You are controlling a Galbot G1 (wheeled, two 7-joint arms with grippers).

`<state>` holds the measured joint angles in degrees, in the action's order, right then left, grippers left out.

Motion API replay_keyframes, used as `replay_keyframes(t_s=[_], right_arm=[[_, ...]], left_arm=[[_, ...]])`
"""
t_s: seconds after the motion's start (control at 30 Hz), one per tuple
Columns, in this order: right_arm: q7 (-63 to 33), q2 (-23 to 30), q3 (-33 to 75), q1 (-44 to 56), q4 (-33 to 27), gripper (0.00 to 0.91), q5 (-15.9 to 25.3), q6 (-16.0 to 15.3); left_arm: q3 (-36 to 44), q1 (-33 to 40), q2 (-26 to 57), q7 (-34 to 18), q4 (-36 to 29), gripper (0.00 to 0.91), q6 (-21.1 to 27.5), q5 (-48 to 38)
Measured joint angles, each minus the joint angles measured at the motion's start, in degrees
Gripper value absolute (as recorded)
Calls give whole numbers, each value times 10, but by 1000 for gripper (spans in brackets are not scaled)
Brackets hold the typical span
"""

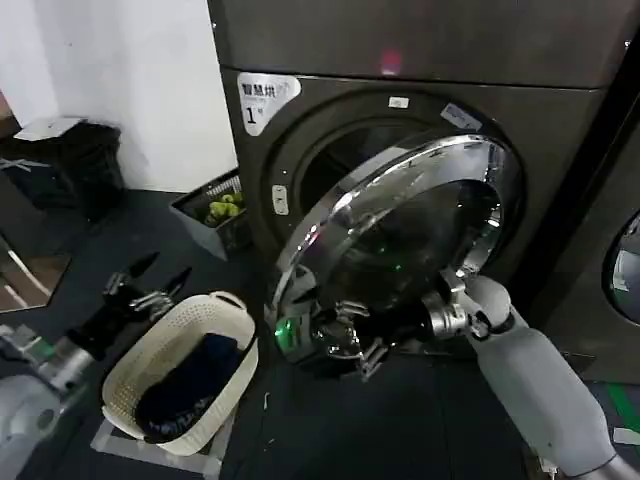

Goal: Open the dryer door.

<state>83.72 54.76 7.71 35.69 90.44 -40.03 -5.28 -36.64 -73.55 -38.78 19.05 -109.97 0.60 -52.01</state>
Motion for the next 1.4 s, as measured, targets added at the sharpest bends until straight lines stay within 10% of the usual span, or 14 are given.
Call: replay_keyframes(t_s=[1.03,1.4], right_arm=[[-38,58,477,254,66,907,-29,22],[-209,112,659,320,96,907,-56,22]], left_arm=[[278,219,3,73,40,907,19,-32],[346,282,11,87,25,907,20,-48]])
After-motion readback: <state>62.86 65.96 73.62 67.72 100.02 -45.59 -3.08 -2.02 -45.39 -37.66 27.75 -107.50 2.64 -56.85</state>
